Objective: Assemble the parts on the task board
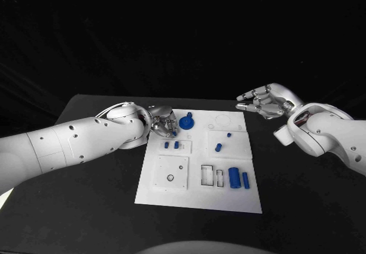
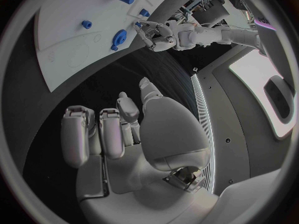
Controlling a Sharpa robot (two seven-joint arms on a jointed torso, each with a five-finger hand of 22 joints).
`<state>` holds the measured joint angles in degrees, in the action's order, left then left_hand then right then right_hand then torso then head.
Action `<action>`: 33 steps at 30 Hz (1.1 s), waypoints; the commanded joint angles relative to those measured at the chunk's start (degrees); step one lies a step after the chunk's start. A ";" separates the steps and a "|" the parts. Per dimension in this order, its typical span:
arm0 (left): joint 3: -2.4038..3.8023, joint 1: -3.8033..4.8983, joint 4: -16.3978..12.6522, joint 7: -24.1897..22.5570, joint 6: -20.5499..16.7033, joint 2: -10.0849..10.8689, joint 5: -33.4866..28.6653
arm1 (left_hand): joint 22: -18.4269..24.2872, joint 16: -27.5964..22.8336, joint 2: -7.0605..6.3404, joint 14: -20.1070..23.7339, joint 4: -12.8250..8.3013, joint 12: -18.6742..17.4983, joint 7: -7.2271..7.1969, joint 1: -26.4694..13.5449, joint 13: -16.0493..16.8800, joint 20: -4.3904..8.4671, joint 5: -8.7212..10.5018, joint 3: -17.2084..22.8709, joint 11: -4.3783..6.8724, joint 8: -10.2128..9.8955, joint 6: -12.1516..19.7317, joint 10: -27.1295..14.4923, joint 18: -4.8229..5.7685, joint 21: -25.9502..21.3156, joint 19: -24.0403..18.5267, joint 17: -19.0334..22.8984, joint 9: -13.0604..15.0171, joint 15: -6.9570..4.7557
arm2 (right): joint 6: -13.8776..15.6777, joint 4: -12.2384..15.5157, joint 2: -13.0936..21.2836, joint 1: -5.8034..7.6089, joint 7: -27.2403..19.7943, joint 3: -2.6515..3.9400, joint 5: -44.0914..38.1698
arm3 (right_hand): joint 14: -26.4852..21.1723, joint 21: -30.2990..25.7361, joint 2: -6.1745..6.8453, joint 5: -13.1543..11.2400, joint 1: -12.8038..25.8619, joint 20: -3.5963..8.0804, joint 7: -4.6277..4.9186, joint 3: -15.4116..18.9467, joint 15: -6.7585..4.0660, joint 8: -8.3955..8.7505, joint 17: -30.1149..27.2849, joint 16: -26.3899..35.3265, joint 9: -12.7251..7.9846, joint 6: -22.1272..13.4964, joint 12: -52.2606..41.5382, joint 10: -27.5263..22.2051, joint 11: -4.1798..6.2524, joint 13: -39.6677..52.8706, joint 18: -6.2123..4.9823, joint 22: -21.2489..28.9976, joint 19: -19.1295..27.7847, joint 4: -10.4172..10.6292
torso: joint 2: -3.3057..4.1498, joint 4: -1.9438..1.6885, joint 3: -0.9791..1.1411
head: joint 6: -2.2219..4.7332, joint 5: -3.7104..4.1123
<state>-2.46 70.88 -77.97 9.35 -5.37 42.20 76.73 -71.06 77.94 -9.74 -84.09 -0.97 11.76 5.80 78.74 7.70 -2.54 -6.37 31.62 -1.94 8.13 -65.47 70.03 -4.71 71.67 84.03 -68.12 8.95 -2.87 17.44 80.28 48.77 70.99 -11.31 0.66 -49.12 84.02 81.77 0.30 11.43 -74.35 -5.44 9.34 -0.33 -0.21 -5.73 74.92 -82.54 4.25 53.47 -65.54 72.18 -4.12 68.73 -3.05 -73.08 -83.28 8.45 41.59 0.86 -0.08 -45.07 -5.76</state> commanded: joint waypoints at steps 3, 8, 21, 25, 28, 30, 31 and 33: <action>-0.14 -0.23 -0.04 0.73 2.14 -0.14 0.06 | 0.12 0.08 -0.55 -2.08 -0.17 -1.56 0.91 -1.71 -0.17 -0.73 -0.08 -0.33 -0.95 -2.03 2.62 -1.60 0.57 -0.07 2.05 0.47 -0.84 0.88 | -0.56 0.07 0.02 -0.02 -0.43 0.02 0.03 | 4.13 -0.29 -0.56 0.23 -0.03 -0.02 -0.24 0.23 -0.20 -0.34 8.79 0.01 0.06 -0.12 -0.21 0.09 0.00 0.08 -0.35 -0.05 0.39 -0.01 | -0.02 0.02 0.01 | 0.01 0.00; -0.14 -0.24 -0.08 1.01 2.17 -0.10 0.04 | 0.32 -0.18 -1.80 -1.89 0.05 -2.65 1.48 -2.91 -0.40 -1.18 -0.07 -0.90 -1.55 -4.54 6.68 -3.57 0.52 -0.38 1.89 1.20 -2.17 1.34 | -0.54 0.06 0.03 -0.02 -0.43 0.02 0.03 | 4.13 -0.29 -0.56 0.23 -0.03 -0.02 -0.24 0.23 -0.20 -0.34 8.79 0.01 0.06 -0.12 -0.21 0.09 0.00 0.08 -0.35 -0.05 0.39 -0.01 | 0.00 0.02 -0.02 | 0.02 0.03; -0.14 -0.24 -0.01 1.16 1.57 0.08 -0.12 | 0.58 -0.51 -2.41 -1.68 0.20 -2.99 1.36 -3.43 -0.42 -1.54 -0.06 -1.61 -1.91 -4.64 9.31 -4.79 0.43 -0.77 1.72 2.08 -3.18 1.64 | -0.40 -0.06 -0.05 -0.02 -0.46 0.02 0.04 | 4.11 -0.37 -0.61 0.25 -0.05 0.00 -0.25 0.40 -0.22 -0.39 8.68 0.15 0.06 -0.11 -0.09 0.02 0.02 -0.06 -0.38 0.10 0.43 0.08 | -0.01 0.01 -0.01 | -0.04 -0.02; -0.14 -0.24 0.11 1.19 1.30 0.14 -0.13 | 0.59 -0.55 -2.37 -1.66 0.21 -2.97 1.38 -3.42 -0.40 -1.55 -0.07 -1.61 -1.90 -4.63 9.35 -4.79 0.42 -0.78 1.71 2.16 -3.21 1.64 | -0.45 -0.13 -0.06 -0.02 -0.36 0.02 0.04 | 4.11 -0.37 -0.61 0.25 -0.05 0.00 -0.25 0.40 -0.22 -0.39 8.68 0.15 0.06 -0.11 -0.09 0.02 0.02 -0.06 -0.38 0.10 0.43 0.08 | -0.01 0.00 -0.01 | 0.01 0.04; -0.13 -0.24 0.43 1.14 1.00 0.23 -0.14 | 0.63 -0.61 -2.36 -1.62 0.24 -2.99 1.35 -3.44 -0.40 -1.59 -0.08 -1.67 -1.96 -4.60 9.48 -5.01 0.41 -0.84 1.69 2.31 -3.29 1.67 | -0.61 -0.30 -0.06 -0.02 -0.02 0.02 -0.07 | 4.10 -0.40 -0.60 0.25 -0.05 0.00 -0.25 0.43 -0.22 -0.39 8.64 0.20 0.06 -0.12 0.16 -0.16 0.02 -0.27 -0.39 0.16 0.46 0.09 | -0.03 0.02 -0.03 | 0.03 0.05; -0.12 -0.24 0.89 0.98 0.68 0.34 -0.36 | 0.70 -0.66 -2.37 -1.58 0.25 -3.05 1.20 -3.42 -0.39 -1.66 -0.08 -1.81 -2.07 -4.55 9.69 -5.50 0.38 -0.94 1.65 2.44 -3.44 1.77 | -1.07 -0.61 -0.08 -0.02 0.56 0.02 -0.33 | 4.00 -0.65 -0.62 0.25 -0.18 0.01 -0.25 0.52 -0.22 -0.39 8.35 0.57 0.05 -0.19 3.15 -2.35 0.02 -2.84 -0.48 0.60 0.65 0.10 | -0.03 0.03 -0.05 | 0.11 0.19; -0.11 -0.24 1.13 0.86 0.54 0.42 -0.62 | 0.70 -0.66 -2.38 -1.57 0.24 -3.08 1.10 -3.39 -0.40 -1.70 -0.09 -1.85 -2.13 -4.55 9.81 -5.73 0.38 -0.95 1.64 2.46 -3.50 1.80 | -1.30 -0.78 -0.09 -0.02 0.83 0.02 -0.46 | 3.78 -0.91 -0.70 0.23 -0.36 0.00 -0.25 0.67 -0.25 -0.41 7.74 1.36 0.04 -0.25 6.67 -4.73 0.03 -5.87 -0.55 1.04 0.84 0.15 | -0.03 0.05 -0.05 | 0.12 0.13; -0.09 -0.23 1.77 0.44 -0.02 0.78 -1.47 | 1.28 -0.78 -2.37 -1.49 0.23 -3.22 0.88 -3.31 -0.45 -1.86 -0.10 -2.07 -2.40 -4.55 10.28 -6.78 0.26 -1.58 1.47 2.77 -3.77 2.00 | -1.87 -1.30 -0.14 -0.02 1.55 0.01 -1.21 | 2.56 -1.64 -0.90 0.20 -0.83 0.08 -0.31 0.98 -0.22 -0.47 4.53 5.57 0.03 -0.39 17.60 -11.55 0.01 -15.17 -0.82 2.30 1.38 0.38 | -0.03 0.09 -0.06 | 0.19 0.17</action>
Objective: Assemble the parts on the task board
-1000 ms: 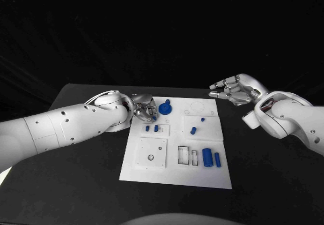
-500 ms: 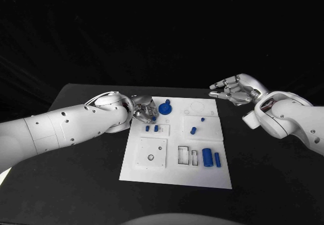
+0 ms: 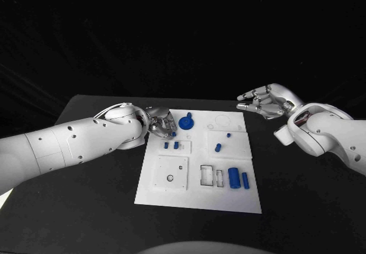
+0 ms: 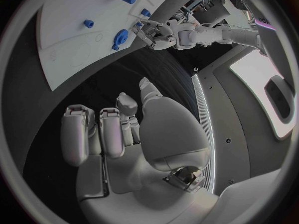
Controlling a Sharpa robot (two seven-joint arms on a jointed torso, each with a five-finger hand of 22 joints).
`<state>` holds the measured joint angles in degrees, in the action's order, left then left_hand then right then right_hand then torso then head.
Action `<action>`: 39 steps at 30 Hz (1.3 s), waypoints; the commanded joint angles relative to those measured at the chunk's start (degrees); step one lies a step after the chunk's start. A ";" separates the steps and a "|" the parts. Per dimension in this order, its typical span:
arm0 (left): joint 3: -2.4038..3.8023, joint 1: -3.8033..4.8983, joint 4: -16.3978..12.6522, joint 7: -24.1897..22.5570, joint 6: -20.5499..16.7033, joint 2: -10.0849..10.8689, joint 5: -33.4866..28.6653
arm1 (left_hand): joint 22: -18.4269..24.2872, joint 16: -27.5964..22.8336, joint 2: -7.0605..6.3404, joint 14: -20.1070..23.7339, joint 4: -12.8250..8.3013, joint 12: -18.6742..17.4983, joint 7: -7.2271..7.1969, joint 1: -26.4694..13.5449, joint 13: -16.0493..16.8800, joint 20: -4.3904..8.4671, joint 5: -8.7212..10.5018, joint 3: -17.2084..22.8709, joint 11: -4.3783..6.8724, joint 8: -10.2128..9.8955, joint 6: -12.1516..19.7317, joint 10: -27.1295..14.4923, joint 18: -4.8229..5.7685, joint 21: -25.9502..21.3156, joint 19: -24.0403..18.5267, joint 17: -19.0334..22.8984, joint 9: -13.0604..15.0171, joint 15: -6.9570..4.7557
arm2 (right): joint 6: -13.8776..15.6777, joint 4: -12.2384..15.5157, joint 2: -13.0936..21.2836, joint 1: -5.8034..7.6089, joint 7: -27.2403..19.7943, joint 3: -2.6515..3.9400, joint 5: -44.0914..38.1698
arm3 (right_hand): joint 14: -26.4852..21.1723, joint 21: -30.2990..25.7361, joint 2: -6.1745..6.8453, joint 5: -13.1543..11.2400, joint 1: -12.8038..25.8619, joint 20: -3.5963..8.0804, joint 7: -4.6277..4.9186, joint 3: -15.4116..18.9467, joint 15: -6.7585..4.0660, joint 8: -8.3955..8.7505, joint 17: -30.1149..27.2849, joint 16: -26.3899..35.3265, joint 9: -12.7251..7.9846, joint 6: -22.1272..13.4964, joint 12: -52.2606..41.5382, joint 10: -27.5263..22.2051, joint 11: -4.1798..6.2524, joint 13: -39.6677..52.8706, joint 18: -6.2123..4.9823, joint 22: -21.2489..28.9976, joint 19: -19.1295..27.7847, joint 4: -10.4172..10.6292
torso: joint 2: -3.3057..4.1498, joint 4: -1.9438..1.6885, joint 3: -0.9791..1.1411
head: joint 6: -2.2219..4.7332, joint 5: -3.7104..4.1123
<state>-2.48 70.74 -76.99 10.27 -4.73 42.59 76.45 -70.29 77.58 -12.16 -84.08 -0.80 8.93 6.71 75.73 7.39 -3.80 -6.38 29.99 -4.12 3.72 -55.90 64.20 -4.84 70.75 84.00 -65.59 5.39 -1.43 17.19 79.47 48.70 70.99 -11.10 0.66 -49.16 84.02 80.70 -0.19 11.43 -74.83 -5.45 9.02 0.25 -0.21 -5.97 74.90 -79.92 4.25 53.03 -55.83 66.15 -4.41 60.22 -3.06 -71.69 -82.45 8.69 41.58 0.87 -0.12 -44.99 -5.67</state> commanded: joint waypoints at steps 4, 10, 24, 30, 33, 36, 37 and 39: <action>0.05 0.01 2.34 -2.31 -2.22 1.38 -5.18 | 2.72 -0.85 0.02 -1.25 0.01 -0.69 -0.40 -0.15 -0.37 -0.97 -0.11 -1.06 -0.76 -0.08 1.42 -3.17 -0.08 -2.99 0.89 1.16 -0.65 0.99 | -3.22 -1.39 -0.11 -0.02 2.99 0.01 -4.39 | 1.47 -1.81 -0.48 -0.01 -2.93 0.32 0.04 -0.06 -0.18 -0.71 0.53 8.36 0.15 0.75 19.17 -9.68 0.45 -15.75 -1.20 2.93 1.32 -0.48 | -0.03 0.06 0.04 | 0.19 0.27; 0.25 0.34 4.42 -11.13 -7.86 3.74 -23.19 | 13.02 -5.87 1.19 1.26 -0.48 -0.02 1.83 1.34 -0.84 -1.63 -0.23 -0.15 -1.40 0.77 -0.50 -5.39 -2.29 -14.13 -2.66 9.26 -0.82 1.48 | -6.22 -2.36 -0.72 -0.15 6.68 0.01 -17.62 | 1.87 -2.12 0.54 -1.97 -10.56 0.13 0.26 -6.64 0.09 -0.61 -4.32 13.58 0.12 3.53 38.57 -7.56 -0.41 -35.03 -1.20 3.27 0.76 -4.58 | 0.05 0.08 0.07 | 0.62 0.76; -0.30 -0.27 -5.57 -30.88 -13.34 9.26 -70.64 | 28.95 -17.36 3.26 9.69 1.10 7.80 1.78 -0.73 1.91 -1.60 -0.01 -1.21 -0.30 2.23 -3.87 -0.06 -5.36 -33.09 -11.03 25.54 -0.88 1.09 | -7.40 0.50 -3.45 -2.64 16.15 -0.10 -50.11 | 2.75 -2.26 5.86 -3.58 -8.40 0.18 -1.38 -18.61 -0.35 1.79 -9.28 16.07 -0.04 8.55 48.66 -1.27 0.40 -49.02 -1.18 3.54 -0.38 -7.40 | -0.05 -0.15 -0.01 | 2.59 5.88; -0.41 -0.71 -7.49 -33.03 -13.66 9.82 -75.62 | 29.45 -17.17 3.60 9.68 1.10 9.40 1.70 -0.69 2.60 -1.50 -0.02 -1.90 -0.04 2.21 -3.76 0.47 -5.44 -33.75 -11.00 25.50 -0.98 0.94 | -6.49 0.99 -4.67 -3.18 18.05 -0.27 -54.87 | 2.85 -2.04 6.66 -3.98 -7.29 0.15 -1.25 -20.69 -0.36 2.13 -10.03 15.89 -0.04 9.07 49.56 -0.30 0.27 -50.45 -1.06 3.13 -0.76 -7.69 | -0.13 -0.24 0.09 | 2.80 5.61; -0.43 -0.86 -8.32 -33.77 -13.73 10.11 -77.83 | 29.64 -17.19 3.63 9.73 1.13 9.75 1.67 -0.76 2.75 -1.48 -0.02 -2.12 -0.02 2.20 -3.73 0.39 -5.46 -33.99 -11.01 25.61 -1.01 0.92 | -6.38 1.47 -5.31 -3.38 18.51 -0.36 -56.23 | 2.88 -2.00 6.98 -4.01 -6.87 0.07 -1.13 -21.74 -0.29 2.30 -10.36 15.72 -0.12 8.91 50.17 -0.32 0.13 -51.17 -1.03 3.06 -0.89 -7.88 | -0.08 -0.16 -0.02 | 2.71 5.54; -0.44 -0.93 -8.97 -34.14 -13.64 10.35 -79.27 | 29.84 -17.19 3.64 9.79 1.22 10.12 1.69 -0.93 2.93 -1.46 -0.02 -2.44 -0.03 2.16 -3.64 0.14 -5.47 -34.26 -11.01 25.72 -1.06 0.93 | -6.69 1.78 -5.68 -3.48 18.62 -0.46 -56.79 | 2.88 -2.00 7.00 -4.02 -6.78 0.05 -1.11 -22.00 -0.28 2.31 -10.43 15.67 -0.13 8.88 50.30 -0.32 0.10 -51.33 -1.03 3.06 -0.91 -7.91 | -0.03 -0.33 -0.06 | 2.67 5.65; -0.44 -0.95 -9.14 -34.21 -13.61 10.41 -79.53 | 29.96 -17.21 3.65 9.82 1.25 10.21 1.69 -0.98 2.97 -1.46 -0.01 -2.53 -0.04 2.16 -3.61 0.06 -5.49 -34.40 -11.03 25.76 -1.07 0.94 | -6.81 1.83 -5.76 -3.50 18.60 -0.48 -56.88 | 2.87 -2.00 7.03 -4.07 -6.64 0.03 -1.08 -22.38 -0.27 2.31 -10.53 15.60 -0.14 8.86 50.46 -0.27 0.08 -51.56 -1.03 3.05 -0.94 -7.96 | -0.03 -0.34 -0.07 | 2.63 5.69; -0.44 -0.98 -9.57 -34.32 -13.52 10.55 -80.16 | 30.01 -17.21 3.65 9.83 1.26 10.24 1.69 -0.99 2.98 -1.46 -0.01 -2.56 -0.04 2.15 -3.61 0.03 -5.49 -34.46 -11.04 25.78 -1.07 0.94 | -7.18 1.92 -5.92 -3.55 18.39 -0.53 -57.01 | 2.86 -2.01 7.03 -4.09 -6.56 0.02 -1.07 -22.67 -0.28 2.30 -10.68 15.62 -0.13 8.89 50.54 -0.18 0.06 -51.71 -1.02 3.06 -0.96 -8.02 | -0.05 -0.43 -0.03 | 2.52 5.76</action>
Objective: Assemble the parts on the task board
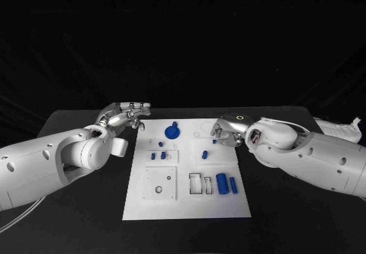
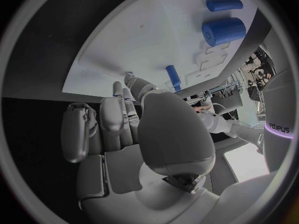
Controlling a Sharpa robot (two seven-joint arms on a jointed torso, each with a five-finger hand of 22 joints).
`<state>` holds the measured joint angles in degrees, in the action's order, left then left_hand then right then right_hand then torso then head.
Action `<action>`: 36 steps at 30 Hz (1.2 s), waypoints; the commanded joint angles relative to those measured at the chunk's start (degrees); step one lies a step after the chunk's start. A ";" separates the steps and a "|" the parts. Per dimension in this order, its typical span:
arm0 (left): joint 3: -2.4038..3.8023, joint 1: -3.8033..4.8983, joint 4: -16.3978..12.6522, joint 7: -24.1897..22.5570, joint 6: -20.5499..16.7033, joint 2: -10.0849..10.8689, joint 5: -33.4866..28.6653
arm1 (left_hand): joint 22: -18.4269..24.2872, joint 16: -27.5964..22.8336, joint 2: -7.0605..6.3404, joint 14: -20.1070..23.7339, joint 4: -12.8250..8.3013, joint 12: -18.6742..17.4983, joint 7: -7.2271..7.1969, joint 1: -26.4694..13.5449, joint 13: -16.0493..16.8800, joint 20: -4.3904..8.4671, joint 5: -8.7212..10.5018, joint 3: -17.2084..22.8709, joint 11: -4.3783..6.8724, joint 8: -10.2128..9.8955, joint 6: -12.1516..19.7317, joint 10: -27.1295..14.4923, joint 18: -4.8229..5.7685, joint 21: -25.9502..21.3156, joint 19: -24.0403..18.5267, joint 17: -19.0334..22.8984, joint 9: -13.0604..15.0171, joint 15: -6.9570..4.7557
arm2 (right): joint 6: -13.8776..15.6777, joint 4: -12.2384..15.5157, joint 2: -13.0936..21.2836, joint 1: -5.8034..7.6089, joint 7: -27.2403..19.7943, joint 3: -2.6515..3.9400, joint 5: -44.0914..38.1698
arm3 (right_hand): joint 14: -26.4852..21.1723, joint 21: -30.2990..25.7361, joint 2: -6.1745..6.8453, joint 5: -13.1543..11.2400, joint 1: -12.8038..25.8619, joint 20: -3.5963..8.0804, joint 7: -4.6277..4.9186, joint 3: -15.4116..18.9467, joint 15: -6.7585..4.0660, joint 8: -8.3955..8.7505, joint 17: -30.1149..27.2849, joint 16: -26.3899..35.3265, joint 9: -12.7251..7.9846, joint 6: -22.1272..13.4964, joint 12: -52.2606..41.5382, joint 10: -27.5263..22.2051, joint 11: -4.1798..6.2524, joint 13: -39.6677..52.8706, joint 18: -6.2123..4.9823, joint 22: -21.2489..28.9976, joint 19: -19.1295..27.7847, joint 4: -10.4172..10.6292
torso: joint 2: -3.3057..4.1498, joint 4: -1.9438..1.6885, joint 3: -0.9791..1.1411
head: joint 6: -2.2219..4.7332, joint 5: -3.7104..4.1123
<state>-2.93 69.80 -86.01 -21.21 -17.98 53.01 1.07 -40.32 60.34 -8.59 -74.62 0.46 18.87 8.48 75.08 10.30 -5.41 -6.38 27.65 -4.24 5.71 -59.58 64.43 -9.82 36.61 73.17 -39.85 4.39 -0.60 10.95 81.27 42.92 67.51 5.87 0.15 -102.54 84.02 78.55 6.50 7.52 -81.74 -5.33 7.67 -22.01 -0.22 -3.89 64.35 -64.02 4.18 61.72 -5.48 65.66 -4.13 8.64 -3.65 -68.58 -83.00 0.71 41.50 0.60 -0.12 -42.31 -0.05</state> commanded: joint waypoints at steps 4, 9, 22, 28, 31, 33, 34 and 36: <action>0.01 -0.08 -1.14 -2.86 -0.16 0.36 -5.44 | 0.34 -0.05 0.11 0.47 0.08 0.59 -0.04 -0.47 0.20 0.14 -0.02 -0.48 0.05 0.11 0.18 -0.46 -0.54 -0.68 -0.27 0.24 -0.12 0.13 | -1.62 0.38 -0.26 -0.22 0.95 -0.07 -3.90 | 2.81 0.11 0.27 -0.20 0.47 -0.11 0.28 -1.17 -0.29 0.14 -0.39 -0.32 -0.02 0.43 0.34 0.66 -0.20 -0.46 -0.45 -0.01 -0.44 -0.20 | 0.02 -0.14 -0.09 | -0.28 -0.03; 0.01 -0.10 -1.41 -2.72 -0.11 0.54 -5.71 | 0.60 -0.10 0.15 0.55 0.05 0.75 -0.03 -0.43 0.28 0.13 -0.05 -0.57 0.03 0.09 0.26 -0.66 -0.58 -1.00 -0.34 0.36 -0.14 0.14 | -2.68 0.85 -0.30 -0.39 0.59 -0.10 -4.01 | 2.74 0.11 0.19 -0.24 0.67 -0.07 0.22 -2.14 -0.34 0.02 -0.65 -0.48 0.07 0.91 0.50 1.19 -0.12 -0.88 -0.45 -0.03 -0.48 -0.48 | 0.00 -0.05 -0.03 | -0.41 -0.27; 0.01 -0.10 -1.60 -2.30 -0.06 0.76 -5.80 | 1.01 -0.21 0.24 0.74 -0.09 1.11 0.06 -0.25 0.44 0.11 -0.09 -0.77 -0.05 0.00 0.46 -1.22 -0.62 -1.51 -0.42 0.64 -0.20 0.19 | -5.53 0.65 -0.80 -0.58 1.42 -0.27 -4.55 | 2.64 0.12 0.31 -0.53 1.27 -0.04 0.25 -2.76 -0.36 -0.14 -0.98 -0.56 0.20 1.60 0.79 1.51 -0.16 -1.31 -0.43 -0.10 -0.53 -0.59 | 0.03 -0.02 0.01 | -0.66 -0.40; 0.01 -0.10 -1.68 -2.10 -0.01 0.77 -5.80 | 1.09 -0.27 0.33 0.86 -0.17 1.34 0.11 -0.12 0.53 0.09 -0.10 -0.86 -0.11 -0.04 0.58 -1.62 -0.61 -1.65 -0.41 0.82 -0.24 0.24 | -5.70 0.46 -1.13 -0.65 1.50 -0.32 -4.67 | 2.55 0.14 0.10 -0.77 1.57 -0.04 0.26 -3.32 -0.39 -0.21 -1.22 -0.63 0.28 2.06 0.83 2.04 -0.16 -1.54 -0.41 -0.16 -0.57 -0.67 | 0.02 -0.06 -0.02 | -0.69 -0.40; 0.01 -0.10 -1.69 -1.97 0.03 0.78 -5.80 | 1.12 -0.29 0.35 0.90 -0.20 1.41 0.13 -0.08 0.56 0.07 -0.10 -0.89 -0.14 -0.06 0.64 -1.78 -0.61 -1.70 -0.40 0.87 -0.25 0.26 | -6.35 0.39 -1.34 -0.66 1.72 -0.36 -5.13 | 2.56 0.57 -0.38 -1.50 1.69 0.08 -0.01 -3.96 -0.59 -0.59 -1.00 -1.23 0.52 3.16 0.68 3.08 0.12 -1.66 -0.27 -0.97 -0.85 -0.89 | 0.00 -0.04 -0.01 | -0.89 -0.34; 0.01 -0.10 -1.72 -1.92 0.03 0.79 -5.79 | 1.13 -0.29 0.35 0.92 -0.21 1.44 0.14 -0.07 0.57 0.07 -0.10 -0.91 -0.15 -0.06 0.66 -1.83 -0.61 -1.71 -0.40 0.89 -0.25 0.27 | -6.75 0.33 -1.48 -0.66 1.96 -0.40 -5.57 | 2.62 0.92 -0.64 -2.08 1.81 0.18 -0.20 -4.17 -0.73 -0.84 -0.60 -1.79 0.67 3.82 0.67 3.55 0.28 -1.69 -0.16 -1.59 -1.06 -0.96 | 0.02 -0.05 -0.01 | -0.93 -0.29; 0.01 -0.09 -1.74 -1.88 0.05 0.80 -5.79 | 1.15 -0.30 0.36 0.95 -0.22 1.49 0.16 -0.06 0.59 0.06 -0.10 -0.94 -0.17 -0.07 0.69 -1.92 -0.60 -1.74 -0.40 0.93 -0.26 0.28 | -6.91 0.30 -1.56 -0.67 2.09 -0.45 -5.90 | 2.67 1.15 -0.83 -2.49 1.88 0.25 -0.32 -4.27 -0.82 -0.98 -0.30 -2.18 0.76 4.19 0.66 3.83 0.39 -1.70 -0.08 -2.01 -1.20 -1.00 | 0.03 -0.03 -0.01 | -0.95 -0.27; 0.01 -0.09 -1.77 -1.82 0.04 0.81 -5.79 | 1.15 -0.31 0.37 0.96 -0.23 1.51 0.16 -0.05 0.60 0.06 -0.10 -0.94 -0.17 -0.08 0.70 -1.95 -0.60 -1.76 -0.40 0.95 -0.26 0.28 | -7.11 0.25 -1.74 -0.70 2.31 -0.55 -6.40 | 2.78 1.54 -1.23 -3.26 1.99 0.40 -0.53 -4.44 -0.97 -1.19 0.21 -2.88 0.91 4.79 0.66 4.34 0.59 -1.72 0.05 -2.69 -1.43 -1.05 | 0.03 -0.02 -0.01 | -0.99 -0.26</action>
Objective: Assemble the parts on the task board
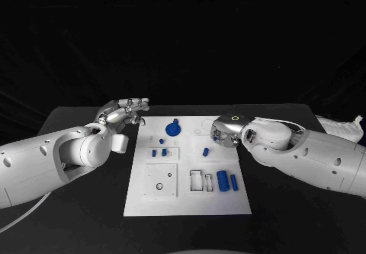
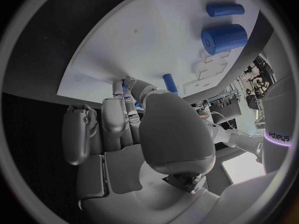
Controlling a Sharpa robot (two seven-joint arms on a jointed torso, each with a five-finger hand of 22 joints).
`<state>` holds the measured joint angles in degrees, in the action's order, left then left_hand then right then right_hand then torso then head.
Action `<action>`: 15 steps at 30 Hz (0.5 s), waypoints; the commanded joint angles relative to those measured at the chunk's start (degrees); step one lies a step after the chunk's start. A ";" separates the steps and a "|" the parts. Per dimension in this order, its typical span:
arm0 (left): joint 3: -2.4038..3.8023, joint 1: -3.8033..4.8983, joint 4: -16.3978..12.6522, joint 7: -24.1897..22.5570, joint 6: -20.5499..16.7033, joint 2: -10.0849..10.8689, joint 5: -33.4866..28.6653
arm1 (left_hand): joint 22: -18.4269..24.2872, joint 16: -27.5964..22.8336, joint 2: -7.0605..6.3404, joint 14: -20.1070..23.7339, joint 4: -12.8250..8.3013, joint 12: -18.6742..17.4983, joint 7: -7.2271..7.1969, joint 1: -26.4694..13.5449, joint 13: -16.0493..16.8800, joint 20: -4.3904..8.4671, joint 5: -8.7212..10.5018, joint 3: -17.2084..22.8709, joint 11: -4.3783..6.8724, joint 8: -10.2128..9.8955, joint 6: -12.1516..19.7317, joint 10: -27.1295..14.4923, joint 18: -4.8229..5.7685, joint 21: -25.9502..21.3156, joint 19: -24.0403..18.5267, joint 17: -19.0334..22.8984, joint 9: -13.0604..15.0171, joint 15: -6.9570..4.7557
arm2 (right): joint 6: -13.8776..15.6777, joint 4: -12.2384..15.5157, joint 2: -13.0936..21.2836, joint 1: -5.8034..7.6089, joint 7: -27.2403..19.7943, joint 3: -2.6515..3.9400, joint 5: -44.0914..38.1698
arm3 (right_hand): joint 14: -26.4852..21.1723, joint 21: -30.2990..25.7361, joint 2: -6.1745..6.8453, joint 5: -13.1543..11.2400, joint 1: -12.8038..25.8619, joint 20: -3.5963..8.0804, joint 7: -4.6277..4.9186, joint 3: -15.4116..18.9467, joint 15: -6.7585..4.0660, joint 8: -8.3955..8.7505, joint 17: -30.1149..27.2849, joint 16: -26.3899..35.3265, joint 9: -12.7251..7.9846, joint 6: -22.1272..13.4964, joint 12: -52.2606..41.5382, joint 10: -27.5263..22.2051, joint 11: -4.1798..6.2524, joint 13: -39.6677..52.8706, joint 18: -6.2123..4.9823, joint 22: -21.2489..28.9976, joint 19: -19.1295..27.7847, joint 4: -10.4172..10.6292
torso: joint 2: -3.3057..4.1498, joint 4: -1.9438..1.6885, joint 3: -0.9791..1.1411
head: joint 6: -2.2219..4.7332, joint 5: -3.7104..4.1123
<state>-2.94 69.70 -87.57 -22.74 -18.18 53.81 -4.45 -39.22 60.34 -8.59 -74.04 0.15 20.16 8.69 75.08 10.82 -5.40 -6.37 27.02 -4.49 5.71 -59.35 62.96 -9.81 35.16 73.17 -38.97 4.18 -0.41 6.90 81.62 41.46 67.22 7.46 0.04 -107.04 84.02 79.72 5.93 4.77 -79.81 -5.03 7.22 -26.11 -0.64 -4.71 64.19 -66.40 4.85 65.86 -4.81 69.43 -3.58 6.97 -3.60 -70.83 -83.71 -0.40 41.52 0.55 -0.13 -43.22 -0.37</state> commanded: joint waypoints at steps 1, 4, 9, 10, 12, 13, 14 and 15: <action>0.03 0.01 -0.22 -0.28 0.25 0.01 -0.27 | 0.07 -0.33 0.39 0.39 0.08 0.25 -0.04 -0.04 0.10 0.05 -0.10 -0.32 0.06 -0.08 0.50 -0.55 -0.61 -0.33 -0.40 0.11 -0.05 0.11 | -3.13 -0.11 -0.36 -0.43 0.77 -0.48 -2.06 | 2.81 0.46 -0.79 -0.69 0.10 0.14 -0.14 -0.39 -0.58 -0.43 0.53 -0.73 0.29 0.82 0.01 0.72 0.10 -0.06 0.02 -0.60 -0.77 0.03 | -0.01 0.03 0.02 | -0.14 0.02; 0.03 0.01 -0.24 -0.23 0.22 0.01 -0.25 | 0.07 -0.33 0.39 0.39 0.08 0.25 -0.04 -0.04 0.10 0.05 -0.10 -0.32 0.06 -0.08 0.50 -0.55 -0.61 -0.33 -0.40 0.11 -0.05 0.11 | -3.24 -0.10 -0.58 -0.50 0.88 -0.59 -2.46 | 2.89 0.67 -0.98 -1.00 0.12 0.23 -0.29 -0.45 -0.67 -0.56 0.88 -1.24 0.41 1.22 0.06 1.07 0.23 -0.08 0.09 -0.95 -0.89 -0.13 | 0.00 0.03 0.03 | -0.25 -0.05; 0.03 0.01 -0.28 -0.12 0.16 0.03 -0.20 | 0.12 -0.30 0.46 0.44 -0.03 0.39 -0.01 0.11 0.15 0.03 -0.12 -0.35 0.02 -0.10 0.58 -0.86 -0.61 -0.42 -0.39 0.12 -0.07 0.14 | -2.83 0.11 -0.75 -0.63 1.14 -0.68 -3.26 | 3.12 1.60 -1.46 -1.15 0.03 0.48 -0.70 -0.47 -0.96 -1.09 1.96 -2.67 0.86 2.49 0.16 2.01 0.59 -0.05 0.40 -2.59 -1.42 -0.62 | 0.04 0.01 0.04 | -0.36 -0.08; 0.03 0.01 -0.29 -0.10 0.15 0.03 -0.19 | 0.12 -0.30 0.47 0.45 -0.03 0.41 -0.01 0.13 0.16 0.02 -0.12 -0.35 0.01 -0.10 0.59 -0.89 -0.61 -0.42 -0.39 0.13 -0.07 0.14 | -2.66 0.15 -0.75 -0.66 1.22 -0.69 -3.42 | 3.14 1.74 -1.54 -1.14 0.03 0.52 -0.74 -0.47 -1.00 -1.13 2.10 -2.86 0.92 2.59 0.19 2.13 0.63 -0.05 0.45 -2.85 -1.50 -0.67 | 0.01 0.02 0.03 | -0.39 -0.08; 0.03 0.01 -0.29 -0.07 0.11 0.02 -0.17 | 0.14 -0.31 0.47 0.47 -0.08 0.45 0.01 0.18 0.17 0.02 -0.13 -0.37 -0.01 -0.11 0.62 -1.01 -0.61 -0.45 -0.38 0.17 -0.08 0.16 | -2.31 0.27 -0.74 -0.71 1.42 -0.71 -3.95 | 3.20 2.06 -1.74 -1.12 0.09 0.60 -0.83 -0.44 -1.09 -1.23 2.49 -3.36 1.06 2.84 0.25 2.45 0.72 -0.03 0.56 -3.42 -1.67 -0.78 | -0.03 0.04 0.00 | -0.40 -0.07; 0.03 0.01 -0.29 -0.06 0.09 0.02 -0.16 | 0.14 -0.31 0.47 0.47 -0.08 0.45 0.01 0.18 0.17 0.02 -0.13 -0.37 -0.01 -0.11 0.62 -1.01 -0.61 -0.45 -0.38 0.17 -0.08 0.16 | -2.06 0.34 -0.72 -0.74 1.52 -0.71 -4.18 | 3.22 2.24 -1.83 -1.13 0.14 0.65 -0.89 -0.40 -1.14 -1.29 2.65 -3.58 1.15 3.00 0.27 2.64 0.79 -0.02 0.62 -3.74 -1.78 -0.82 | -0.05 0.05 0.00 | -0.42 -0.08; 0.03 0.01 -0.29 -0.06 0.07 0.02 -0.15 | 0.14 -0.31 0.47 0.47 -0.08 0.45 0.01 0.18 0.17 0.02 -0.13 -0.37 -0.01 -0.11 0.62 -1.01 -0.61 -0.45 -0.38 0.17 -0.08 0.16 | -1.68 0.43 -0.69 -0.77 1.60 -0.71 -4.37 | 3.23 2.40 -1.93 -1.12 0.17 0.71 -0.97 -0.37 -1.23 -1.35 2.76 -3.77 1.24 3.14 0.31 2.84 0.85 -0.01 0.67 -4.02 -1.86 -0.90 | -0.03 0.03 0.01 | -0.49 -0.07; 0.03 0.01 -0.30 -0.06 0.05 0.02 -0.15 | 0.16 -0.29 0.51 0.49 -0.13 0.53 0.03 0.26 0.20 0.00 -0.13 -0.38 -0.03 -0.12 0.67 -1.17 -0.61 -0.49 -0.37 0.18 -0.08 0.17 | -1.11 0.52 -0.65 -0.80 1.65 -0.72 -4.55 | 3.17 2.53 -2.04 -1.10 0.16 0.80 -1.05 -0.35 -1.33 -1.44 2.48 -3.62 1.36 3.34 0.31 3.15 0.95 0.03 0.71 -4.25 -1.93 -1.02 | -0.02 0.03 0.02 | -0.51 -0.05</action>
<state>-2.94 69.70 -87.69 -22.58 -18.20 53.84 -4.49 -39.11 60.34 -8.59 -73.84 0.05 20.42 8.68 75.08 10.93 -5.40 -6.38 26.92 -4.47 5.71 -58.94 62.12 -9.81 34.94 73.18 -38.86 4.18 -0.21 6.86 82.03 40.98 67.14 8.90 -0.16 -109.81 83.92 81.88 4.70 3.65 -79.56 -4.61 6.83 -26.42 -1.57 -5.77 66.64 -69.90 5.28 68.06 -4.36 71.89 -2.98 6.87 -3.59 -74.90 -84.13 -1.21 41.52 0.58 -0.09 -43.64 -0.43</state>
